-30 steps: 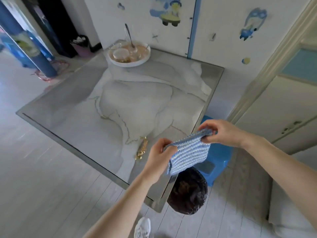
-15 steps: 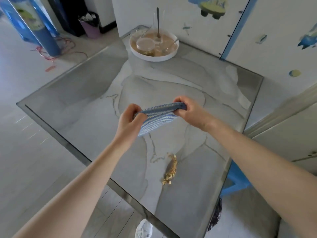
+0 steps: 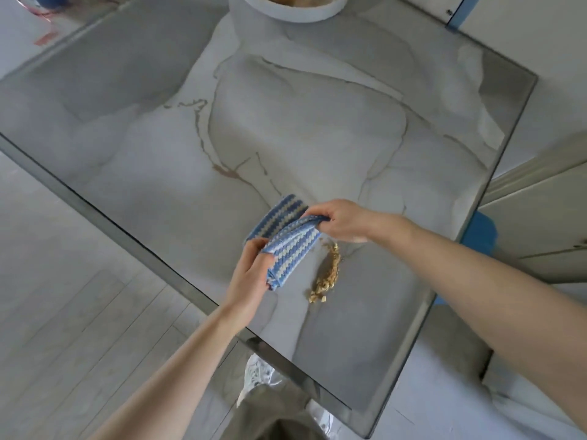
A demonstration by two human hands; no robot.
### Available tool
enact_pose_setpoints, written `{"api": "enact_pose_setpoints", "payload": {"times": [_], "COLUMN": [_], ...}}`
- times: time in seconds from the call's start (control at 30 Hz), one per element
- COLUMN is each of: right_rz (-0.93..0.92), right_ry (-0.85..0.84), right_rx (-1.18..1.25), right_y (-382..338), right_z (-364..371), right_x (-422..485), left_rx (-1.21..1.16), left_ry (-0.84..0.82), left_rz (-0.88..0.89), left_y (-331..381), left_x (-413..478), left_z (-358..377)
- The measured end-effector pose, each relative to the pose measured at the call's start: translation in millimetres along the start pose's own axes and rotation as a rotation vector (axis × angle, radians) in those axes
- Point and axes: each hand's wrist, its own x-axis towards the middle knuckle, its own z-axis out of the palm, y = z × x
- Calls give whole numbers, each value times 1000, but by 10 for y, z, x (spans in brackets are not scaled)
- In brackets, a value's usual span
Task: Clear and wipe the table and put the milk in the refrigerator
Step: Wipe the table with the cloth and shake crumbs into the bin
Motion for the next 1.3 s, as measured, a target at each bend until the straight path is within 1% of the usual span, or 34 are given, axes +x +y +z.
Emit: {"api": "enact_pose_setpoints", "payload": {"times": [0.17,0.37,0.57,0.7,1.03,1.3], "right_rz": [-5,20,73,89,144,173], "right_ry": [-33,-11,-36,-23,-19,39], "right_rx": [-42,-49,-48,-51,5,14], "right_y": [216,599,975,1144,1453,1665], "right_z": [138,295,358,389,342,341], "right_x": [-386,-818,-1250,-1426,-1666,-1734], "left_rx": [-46,-225,-318,-392,-421,-447], "left_ry": [-13,-2,56,29,-61,-58], "left_rz": [-31,-64,-190,-241,-282,-256], "left_y": [-278,-522,-795,-889,-1022,-1096], "left_x": [-395,-676,-846,-906,-1003,-989], "left_z": [349,871,1372,1605,1983,2181]}}
